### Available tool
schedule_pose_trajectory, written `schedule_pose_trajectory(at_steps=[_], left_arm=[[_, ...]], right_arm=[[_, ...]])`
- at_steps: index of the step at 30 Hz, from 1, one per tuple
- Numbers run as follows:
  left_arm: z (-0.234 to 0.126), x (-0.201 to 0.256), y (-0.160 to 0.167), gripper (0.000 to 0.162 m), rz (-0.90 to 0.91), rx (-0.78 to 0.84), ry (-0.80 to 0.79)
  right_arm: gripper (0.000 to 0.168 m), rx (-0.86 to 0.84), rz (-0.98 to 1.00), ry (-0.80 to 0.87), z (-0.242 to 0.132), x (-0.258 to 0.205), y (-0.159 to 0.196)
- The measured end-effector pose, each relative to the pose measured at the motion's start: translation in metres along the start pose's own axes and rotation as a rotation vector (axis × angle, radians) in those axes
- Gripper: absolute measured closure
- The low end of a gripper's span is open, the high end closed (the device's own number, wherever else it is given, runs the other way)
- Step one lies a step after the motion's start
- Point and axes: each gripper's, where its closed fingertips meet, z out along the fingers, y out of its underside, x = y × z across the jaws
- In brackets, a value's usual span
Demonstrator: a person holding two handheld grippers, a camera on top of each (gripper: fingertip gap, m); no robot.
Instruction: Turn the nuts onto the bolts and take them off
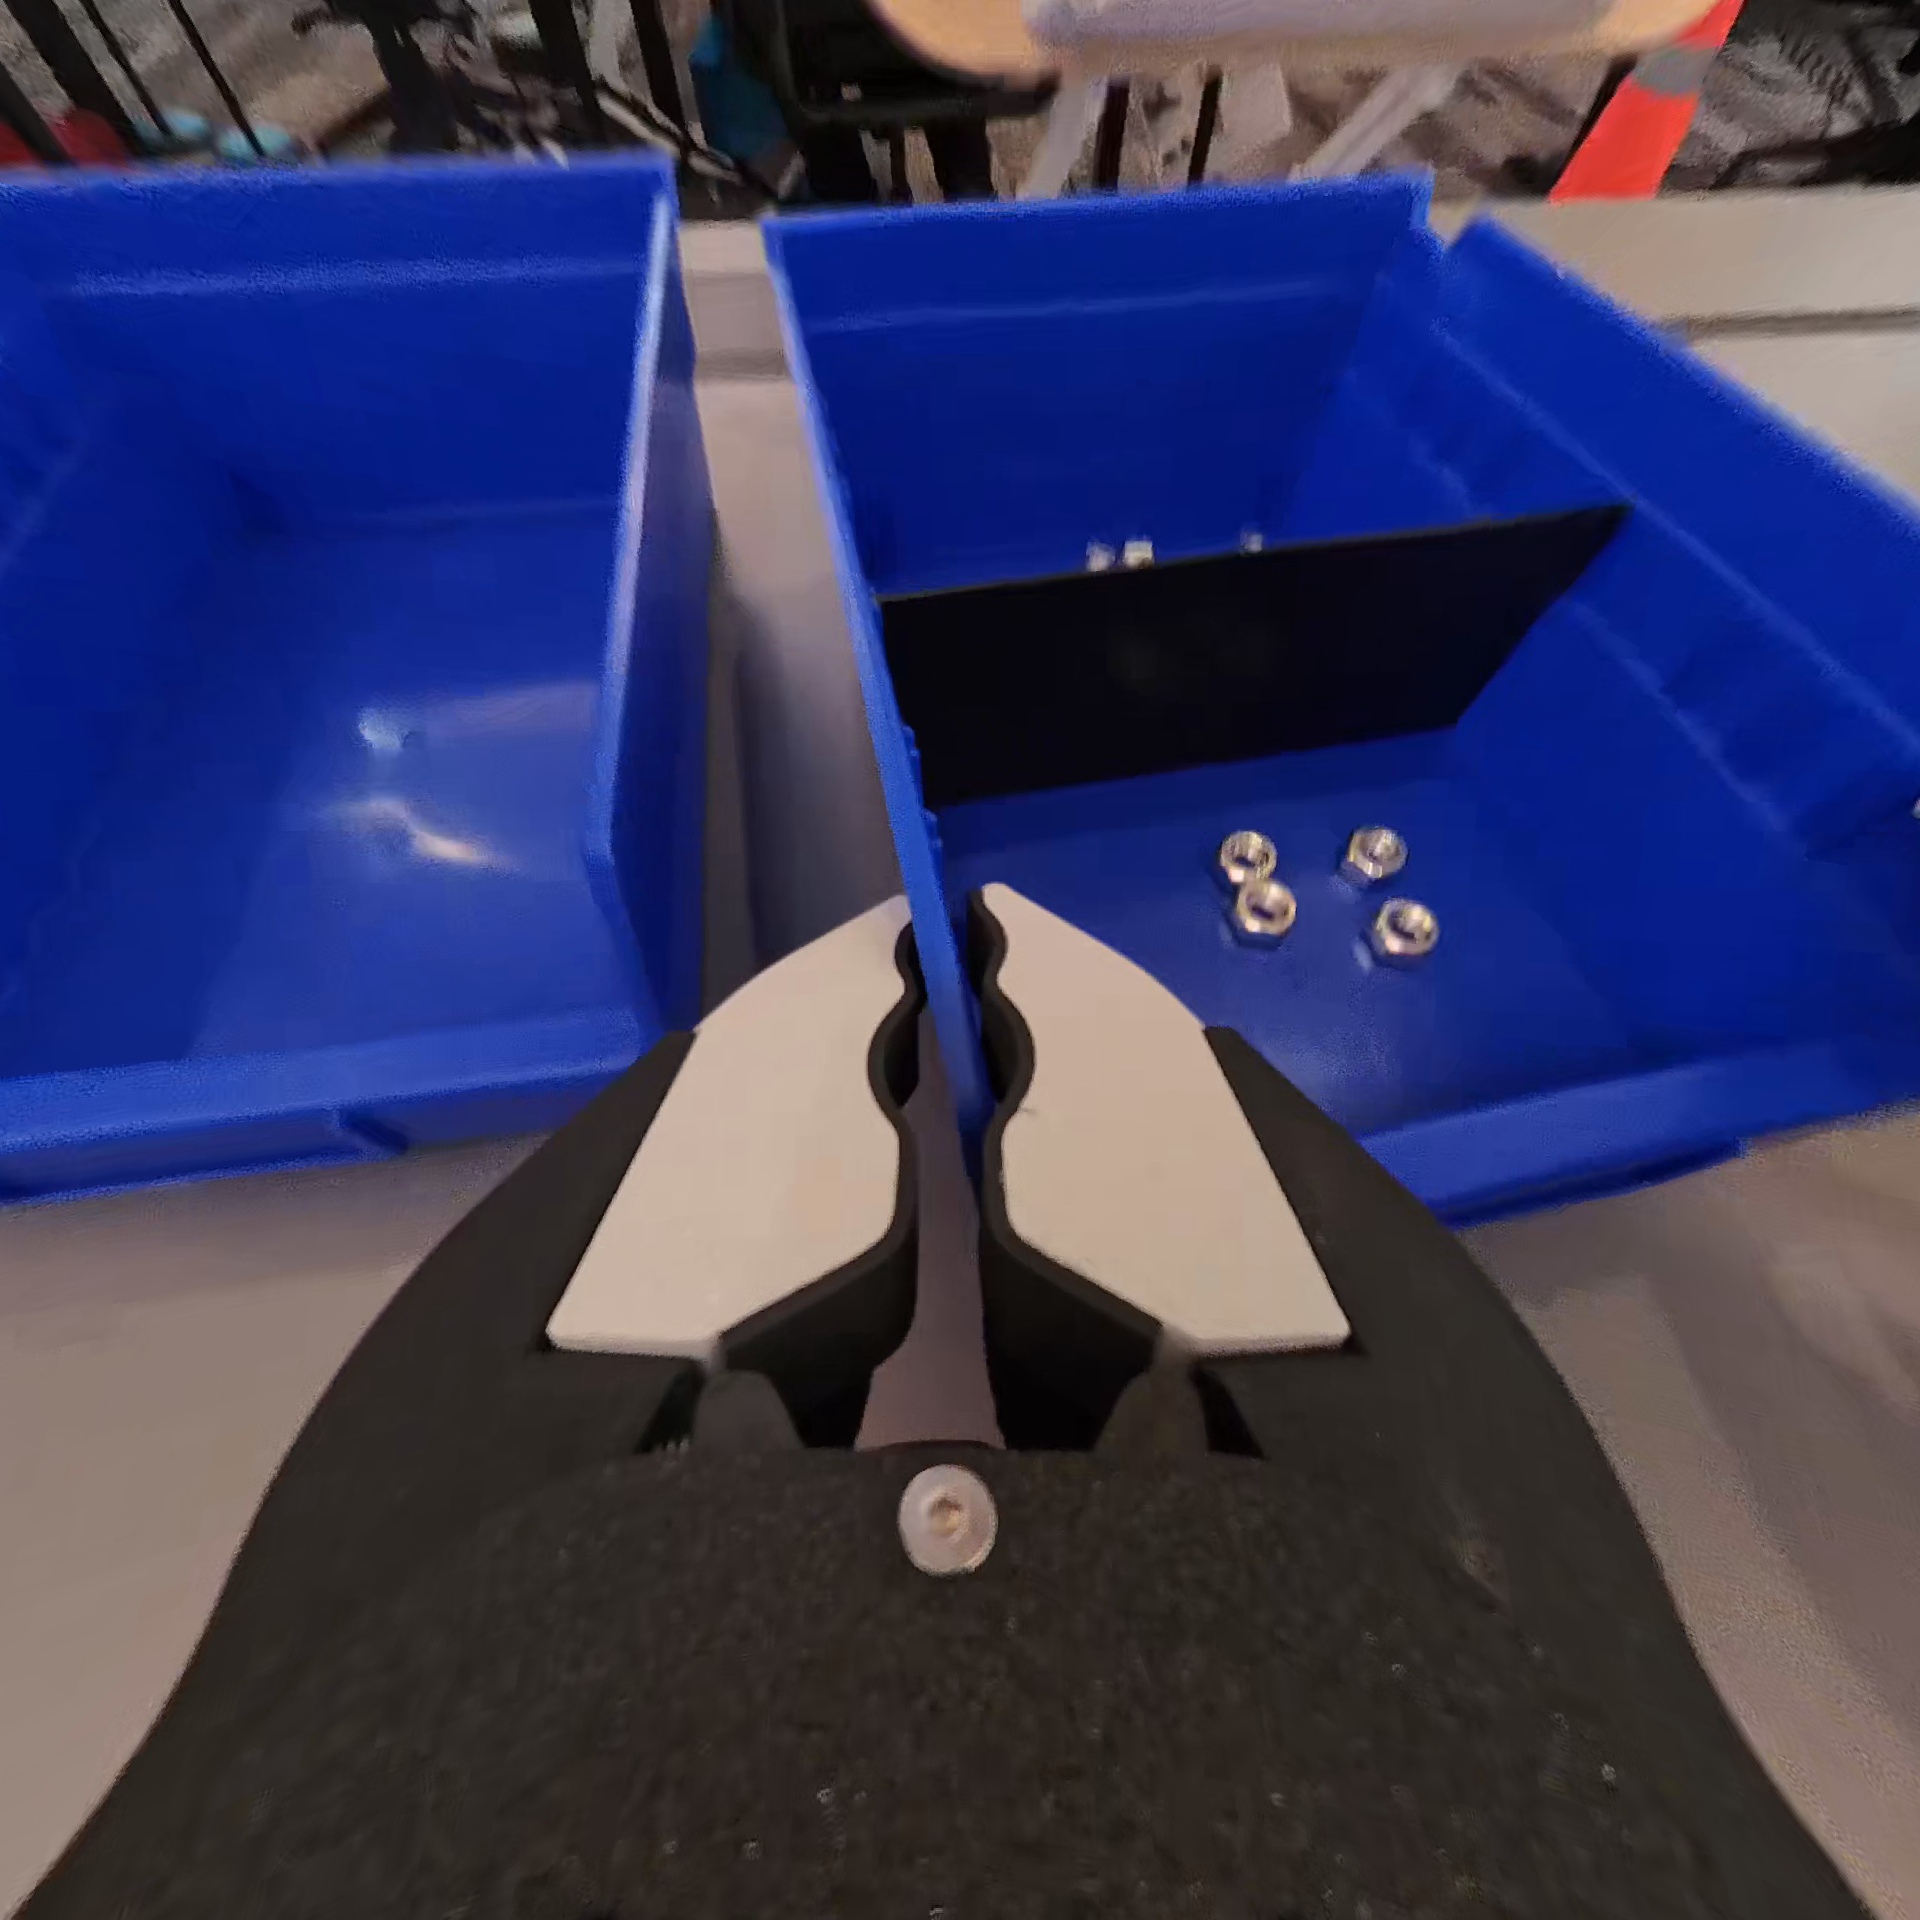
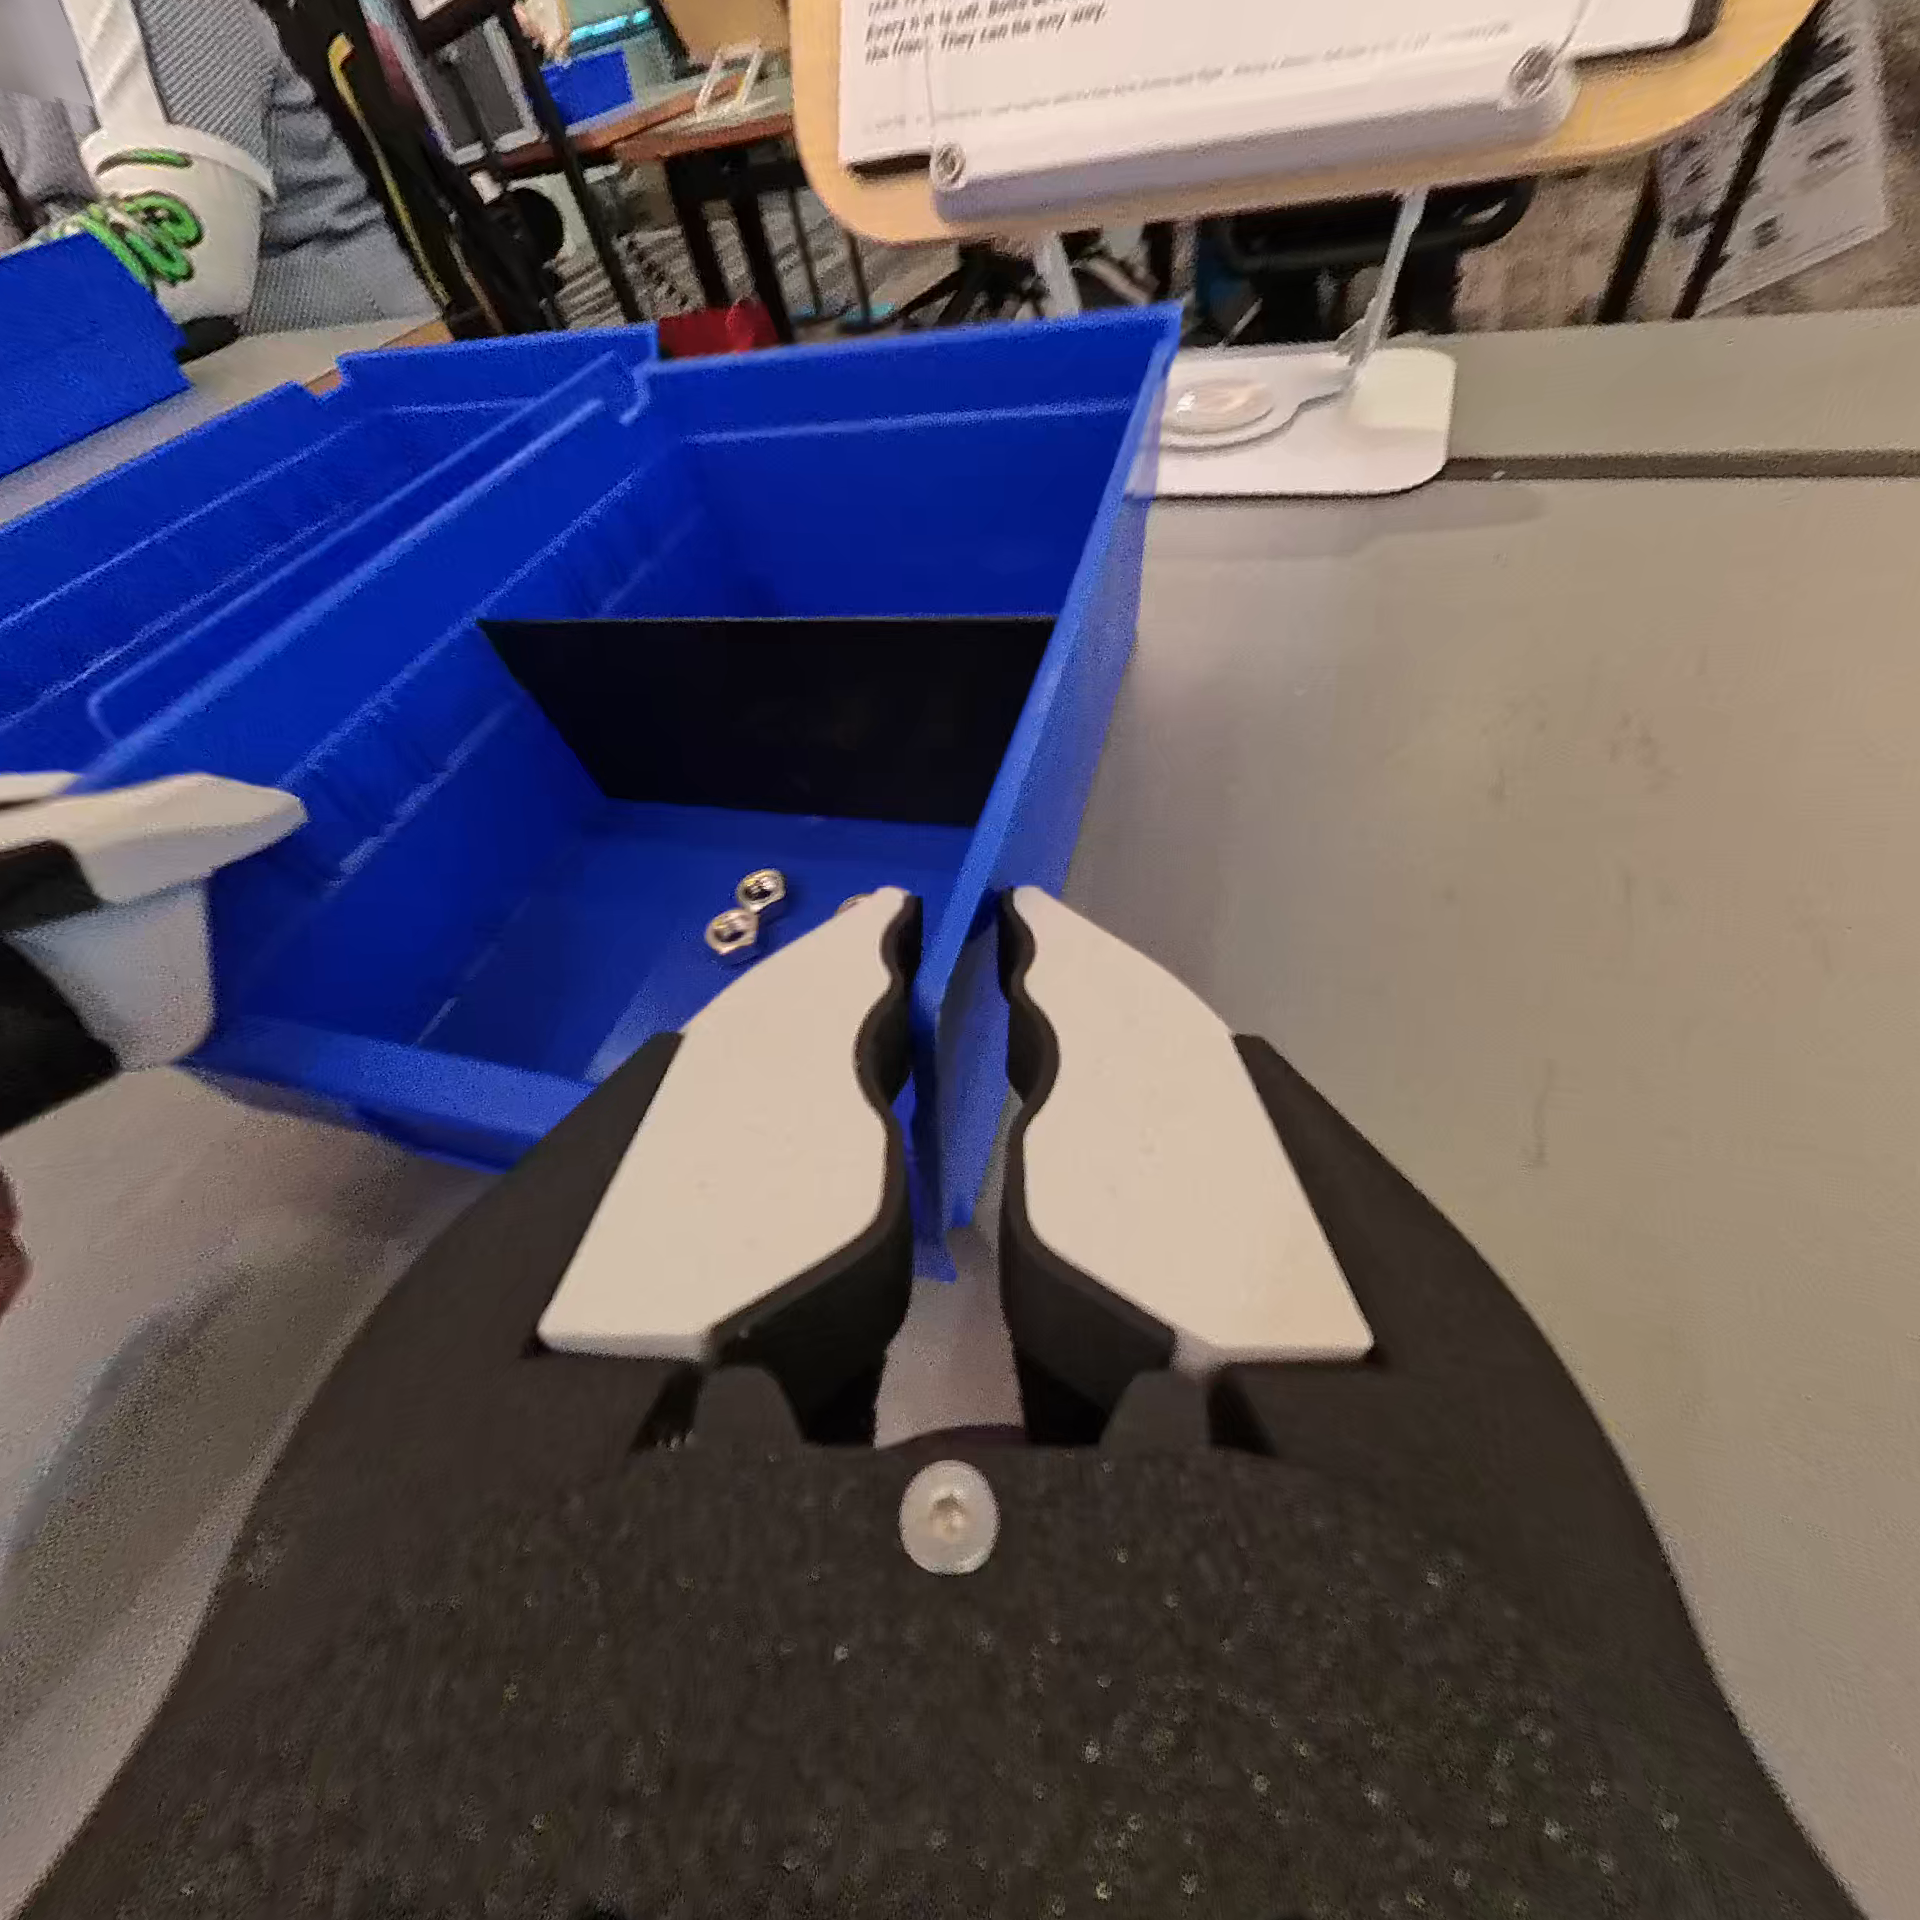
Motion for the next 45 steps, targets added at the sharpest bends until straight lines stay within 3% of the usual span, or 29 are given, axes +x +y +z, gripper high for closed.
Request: schedule_pose_trajectory(at_steps=[2,4,6,8,10,13,16,18,20,21,23,25,29,37,38,40,45], left_arm=[[-0.001,0.005,0.004,0.152,-0.036,0.033,0.074],[-0.008,0.018,0.004,0.137,-0.083,0.01,0.209],[-0.031,0.022,-0.004,0.12,-0.107,0.055,0.309],[-0.063,0.003,-0.012,0.108,-0.085,0.139,0.3],[-0.09,-0.04,-0.015,0.111,-0.052,0.208,0.201],[-0.104,-0.144,-0.013,0.119,-0.005,0.238,-0.076],[-0.085,-0.227,0.001,0.111,0.0,0.113,-0.211],[-0.06,-0.254,0.01,0.098,-0.056,0.031,-0.192],[-0.035,-0.265,0.016,0.093,-0.127,-0.023,-0.127],[-0.025,-0.264,0.013,0.094,-0.155,-0.024,-0.08],[-0.015,-0.257,0.001,0.126,-0.18,0.035,0.005],[-0.014,-0.258,-0.008,0.158,-0.188,0.082,-0.009],[-0.035,-0.242,0.005,0.158,-0.205,0.01,-0.018],[-0.136,-0.209,0.056,0.157,-0.263,0.056,-0.119],[-0.144,-0.206,0.06,0.157,-0.277,0.063,-0.116],[-0.158,-0.203,0.067,0.157,-0.293,0.064,-0.109],[-0.176,-0.192,0.076,0.157,-0.263,0.066,-0.15]], right_arm=[[0.153,-0.02,0.018,-0.037,0.0,0.002,0.002],[0.153,-0.048,0.002,-0.057,-0.002,0.006,0.004],[0.132,0.004,-0.055,-0.047,-0.014,0.014,-0.004],[0.129,0.095,-0.143,-0.019,-0.032,0.018,-0.02],[0.127,0.165,-0.209,-0.032,-0.048,0.01,-0.033],[0.128,0.16,-0.267,-0.164,-0.054,-0.035,-0.032],[0.125,0.084,-0.354,-0.317,-0.049,-0.105,-0.007],[0.121,0.031,-0.39,-0.395,-0.047,-0.149,0.012],[0.099,0.01,-0.369,-0.414,-0.041,-0.18,0.022],[0.091,0.016,-0.34,-0.41,-0.037,-0.19,0.023],[0.089,0.028,-0.264,-0.408,-0.027,-0.207,0.022],[0.084,-0.015,-0.217,-0.411,-0.016,-0.219,0.027],[0.088,-0.057,-0.21,-0.343,0.001,-0.228,0.024],[0.094,-0.057,-0.216,-0.185,0.017,-0.233,0.021],[0.099,-0.064,-0.229,-0.149,0.017,-0.231,0.023],[0.143,-0.11,-0.256,-0.178,0.01,-0.239,0.035],[0.16,-0.106,-0.274,-0.144,-0.004,-0.241,0.047]])
